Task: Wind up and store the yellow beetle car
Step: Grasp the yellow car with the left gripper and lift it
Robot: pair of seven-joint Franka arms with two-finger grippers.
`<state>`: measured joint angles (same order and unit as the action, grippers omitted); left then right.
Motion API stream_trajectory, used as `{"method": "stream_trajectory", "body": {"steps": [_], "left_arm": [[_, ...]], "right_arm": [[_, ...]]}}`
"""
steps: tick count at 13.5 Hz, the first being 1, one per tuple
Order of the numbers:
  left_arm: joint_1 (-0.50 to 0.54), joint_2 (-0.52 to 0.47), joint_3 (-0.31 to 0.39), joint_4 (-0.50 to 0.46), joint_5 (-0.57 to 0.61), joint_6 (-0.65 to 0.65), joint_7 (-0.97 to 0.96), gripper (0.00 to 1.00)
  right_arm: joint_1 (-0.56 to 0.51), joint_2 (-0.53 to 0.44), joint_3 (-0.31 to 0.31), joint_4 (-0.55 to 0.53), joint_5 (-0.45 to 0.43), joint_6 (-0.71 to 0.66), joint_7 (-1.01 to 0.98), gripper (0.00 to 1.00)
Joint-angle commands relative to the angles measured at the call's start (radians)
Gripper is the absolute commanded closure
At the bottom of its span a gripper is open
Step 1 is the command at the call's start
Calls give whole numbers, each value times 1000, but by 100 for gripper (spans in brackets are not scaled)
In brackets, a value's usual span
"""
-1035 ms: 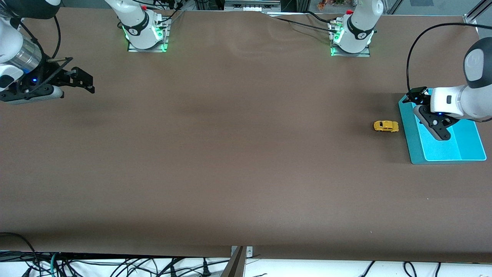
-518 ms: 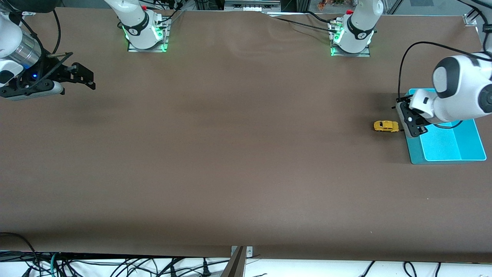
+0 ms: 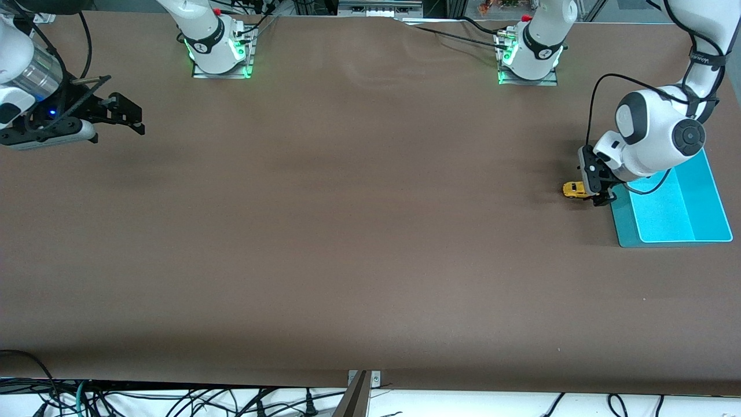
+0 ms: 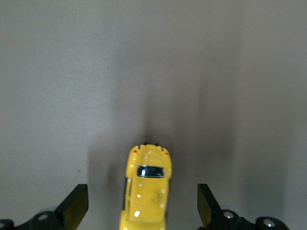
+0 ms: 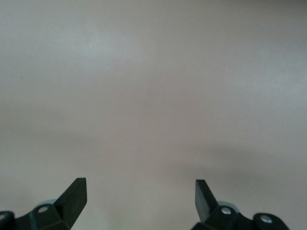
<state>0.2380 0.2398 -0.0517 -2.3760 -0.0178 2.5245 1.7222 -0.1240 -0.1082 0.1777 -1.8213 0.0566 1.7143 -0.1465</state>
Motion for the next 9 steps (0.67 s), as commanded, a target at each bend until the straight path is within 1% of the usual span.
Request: {"method": "stream_trajectory", "body": {"steps": [1, 2, 3, 4, 8, 9], "left_arm": [[17, 27, -5, 3, 9, 57, 97, 0], [20, 35, -4, 3, 31, 71, 103, 0], [36, 59, -5, 3, 35, 88, 103, 0], [49, 73, -5, 3, 35, 92, 102, 0], [64, 78, -7, 3, 33, 91, 103, 0], [64, 78, -7, 3, 35, 91, 106, 15]], "right_arm": [[73, 64, -56, 108, -17, -33, 8, 0], [108, 64, -97, 108, -21, -36, 8, 0], [131, 64, -124, 106, -23, -41, 8, 0], [132, 65, -125, 105, -23, -41, 8, 0], [136, 67, -122, 103, -23, -39, 12, 0], [136, 68, -122, 102, -23, -39, 12, 0]]}}
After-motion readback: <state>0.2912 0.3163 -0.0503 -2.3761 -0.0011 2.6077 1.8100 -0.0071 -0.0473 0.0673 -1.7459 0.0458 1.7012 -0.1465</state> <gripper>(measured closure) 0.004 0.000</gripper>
